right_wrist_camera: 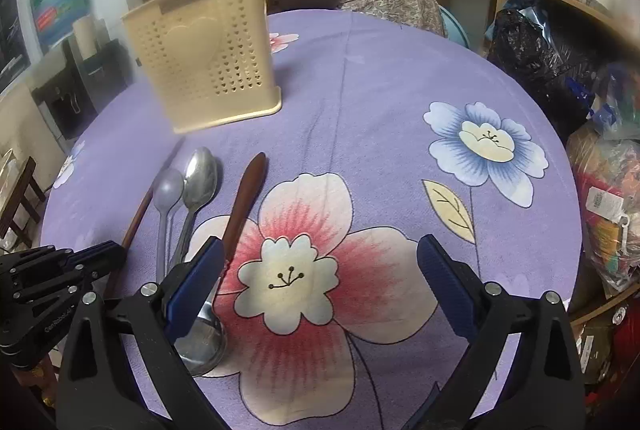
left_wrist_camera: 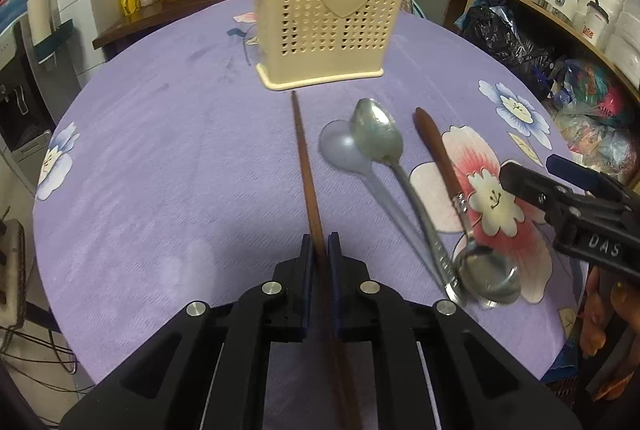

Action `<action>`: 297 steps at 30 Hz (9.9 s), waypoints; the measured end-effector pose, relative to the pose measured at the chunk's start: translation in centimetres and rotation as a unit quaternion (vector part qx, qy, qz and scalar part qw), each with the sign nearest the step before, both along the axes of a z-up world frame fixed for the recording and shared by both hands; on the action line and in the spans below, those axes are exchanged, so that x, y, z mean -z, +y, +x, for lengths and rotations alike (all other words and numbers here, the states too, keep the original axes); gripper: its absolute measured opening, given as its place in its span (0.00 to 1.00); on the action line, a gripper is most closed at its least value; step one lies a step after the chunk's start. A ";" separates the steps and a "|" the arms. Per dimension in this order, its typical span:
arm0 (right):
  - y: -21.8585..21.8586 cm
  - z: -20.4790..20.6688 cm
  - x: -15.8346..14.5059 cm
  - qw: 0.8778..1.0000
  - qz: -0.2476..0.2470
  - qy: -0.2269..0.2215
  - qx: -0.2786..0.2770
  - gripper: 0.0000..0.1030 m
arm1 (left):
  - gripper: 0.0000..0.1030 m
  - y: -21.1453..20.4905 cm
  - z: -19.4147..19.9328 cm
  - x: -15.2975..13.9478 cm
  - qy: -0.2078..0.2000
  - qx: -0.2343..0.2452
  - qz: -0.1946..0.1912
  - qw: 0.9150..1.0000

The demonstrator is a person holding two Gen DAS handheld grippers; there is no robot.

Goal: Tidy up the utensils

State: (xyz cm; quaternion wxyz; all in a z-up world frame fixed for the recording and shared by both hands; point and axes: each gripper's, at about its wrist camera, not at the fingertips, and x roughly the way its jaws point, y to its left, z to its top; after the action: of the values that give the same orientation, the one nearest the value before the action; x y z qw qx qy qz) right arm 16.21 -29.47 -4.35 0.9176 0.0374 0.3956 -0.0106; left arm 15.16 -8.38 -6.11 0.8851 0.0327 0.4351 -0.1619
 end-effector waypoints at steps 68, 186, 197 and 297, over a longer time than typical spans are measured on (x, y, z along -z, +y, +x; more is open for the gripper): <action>4.6 7.7 0.6 0.996 0.015 0.046 -0.078 0.16 | 0.06 -0.8 9.4 -1.0 0.002 0.016 0.056 0.998; 2.1 1.8 -3.8 0.998 -0.023 -0.043 -0.039 0.86 | 0.90 10.1 0.4 -4.7 -0.105 -0.139 -0.025 0.984; 5.1 1.4 -0.3 0.996 -0.002 0.005 -0.094 0.58 | 0.90 11.4 -0.9 -2.4 -0.081 -0.153 -0.024 0.985; -5.7 -0.3 0.5 0.999 0.028 0.010 -0.038 0.58 | 0.35 -6.5 4.2 -5.2 -0.064 -0.023 -0.036 0.997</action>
State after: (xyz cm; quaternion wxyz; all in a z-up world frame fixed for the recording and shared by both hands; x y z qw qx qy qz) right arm 15.94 -35.18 -4.87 0.9119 0.0478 0.4060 0.0352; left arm 19.36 -14.86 -0.89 0.9153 0.0008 0.3718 -0.1550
